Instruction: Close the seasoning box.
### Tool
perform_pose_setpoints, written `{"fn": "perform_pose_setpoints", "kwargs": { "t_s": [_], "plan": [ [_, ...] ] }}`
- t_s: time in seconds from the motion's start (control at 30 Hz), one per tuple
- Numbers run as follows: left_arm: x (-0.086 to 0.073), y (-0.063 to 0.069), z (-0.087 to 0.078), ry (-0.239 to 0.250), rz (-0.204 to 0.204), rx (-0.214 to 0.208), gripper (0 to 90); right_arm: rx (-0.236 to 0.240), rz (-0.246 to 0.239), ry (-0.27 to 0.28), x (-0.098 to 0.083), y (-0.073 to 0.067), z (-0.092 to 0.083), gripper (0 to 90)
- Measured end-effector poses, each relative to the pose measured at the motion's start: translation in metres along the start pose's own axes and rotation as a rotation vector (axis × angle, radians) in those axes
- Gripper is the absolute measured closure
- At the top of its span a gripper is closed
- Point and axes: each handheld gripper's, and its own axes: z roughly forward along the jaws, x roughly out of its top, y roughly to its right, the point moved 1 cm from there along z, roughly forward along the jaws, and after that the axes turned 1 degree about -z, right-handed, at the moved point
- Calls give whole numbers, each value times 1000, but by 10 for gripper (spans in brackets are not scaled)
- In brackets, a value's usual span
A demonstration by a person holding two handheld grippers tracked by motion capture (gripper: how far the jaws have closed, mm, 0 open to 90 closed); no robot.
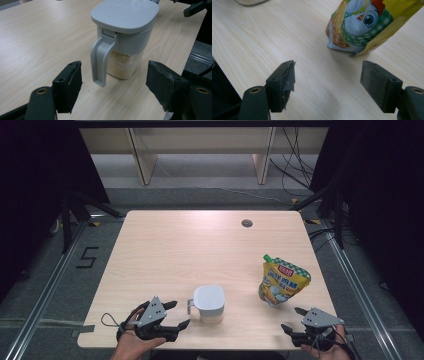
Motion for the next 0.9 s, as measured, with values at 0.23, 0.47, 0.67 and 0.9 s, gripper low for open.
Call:
{"fn": "perform_pose_setpoints", "kwargs": {
  "t_s": [0.23, 0.47, 0.67, 0.9],
  "plan": [
    [-8, 7, 1, -33, -4, -1, 265, 25, 20, 15, 0, 0, -1, 279],
    [-19, 17, 6, -50, -15, -23, 254, 58, 20, 1, 0, -2, 2, 247],
    [-25, 21, 7, -73, -6, -15, 241, 71, 19, -11, 1, -4, 4, 241],
    [-29, 26, 10, -82, 8, -18, 239, 77, -3, -15, 1, -6, 6, 236]
  ]
}}
